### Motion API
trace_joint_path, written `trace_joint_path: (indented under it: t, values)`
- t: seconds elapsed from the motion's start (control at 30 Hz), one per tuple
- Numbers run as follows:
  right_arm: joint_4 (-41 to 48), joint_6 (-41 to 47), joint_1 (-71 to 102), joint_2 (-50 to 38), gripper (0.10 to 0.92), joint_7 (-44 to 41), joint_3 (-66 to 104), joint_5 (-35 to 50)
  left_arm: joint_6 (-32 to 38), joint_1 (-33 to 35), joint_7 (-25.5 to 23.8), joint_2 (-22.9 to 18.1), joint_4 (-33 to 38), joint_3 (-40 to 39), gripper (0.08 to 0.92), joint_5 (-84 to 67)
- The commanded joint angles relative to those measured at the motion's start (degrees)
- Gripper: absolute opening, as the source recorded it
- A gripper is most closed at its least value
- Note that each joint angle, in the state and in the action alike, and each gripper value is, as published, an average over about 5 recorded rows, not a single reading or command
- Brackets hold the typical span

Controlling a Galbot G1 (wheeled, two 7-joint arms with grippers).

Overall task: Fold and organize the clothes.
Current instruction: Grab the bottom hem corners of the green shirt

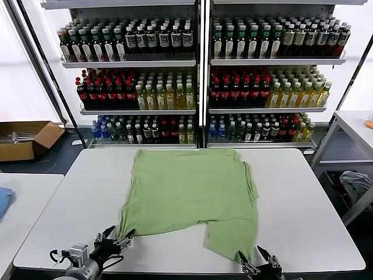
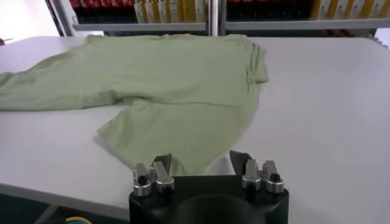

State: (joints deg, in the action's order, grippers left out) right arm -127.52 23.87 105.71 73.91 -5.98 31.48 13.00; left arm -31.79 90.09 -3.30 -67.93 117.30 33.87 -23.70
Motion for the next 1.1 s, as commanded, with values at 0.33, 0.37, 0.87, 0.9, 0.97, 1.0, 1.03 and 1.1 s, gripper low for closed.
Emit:
trace_joint_path:
  t: [0.33, 0.37, 0.87, 0.9, 0.97, 1.0, 1.03, 1.1]
  values:
    - [1.32, -5.50, -0.44, -0.03, 0.143, -3.51, -0.54, 1.98, -0.96, 0.06, 0.31, -0.30, -0.33, -0.77, 0.273, -0.47]
    - [1.86, -7.29, -0.66, -0.06, 0.125, -4.52, -0.38, 2.51, -0.89, 0.14, 0.24, -0.23, -0.21, -0.77, 0.247, -0.49]
    - [5.73, -26.80, -1.14, -2.10, 0.106, -18.97, 1.74, 15.61, 0.41, 2.41, 0.11, -0.20, 4.58, 1.11, 0.087, -1.02]
    - [5.87, -27.64, -0.74, -2.21, 0.106, -19.75, 1.81, 15.87, 0.52, 2.79, 0.11, -0.32, 5.30, 1.42, 0.087, -1.05]
    - [5.90, -29.07, 0.28, -2.13, 0.106, -20.88, 2.07, 16.32, 0.71, 3.71, 0.12, -0.63, 6.88, 2.06, 0.087, -1.10]
    - [5.78, -29.63, 0.95, -1.92, 0.106, -21.31, 2.28, 16.66, 0.77, 4.22, 0.15, -0.81, 7.71, 2.40, 0.087, -1.13]
    - [5.56, -30.14, 1.83, -1.64, 0.106, -21.75, 2.50, 17.10, 0.81, 4.83, 0.26, -1.02, 8.57, 2.78, 0.087, -1.14]
    - [5.12, -31.09, 3.57, -1.05, 0.106, -22.64, 2.89, 18.02, 0.84, 6.06, 0.47, -1.43, 10.16, 3.44, 0.087, -1.16]
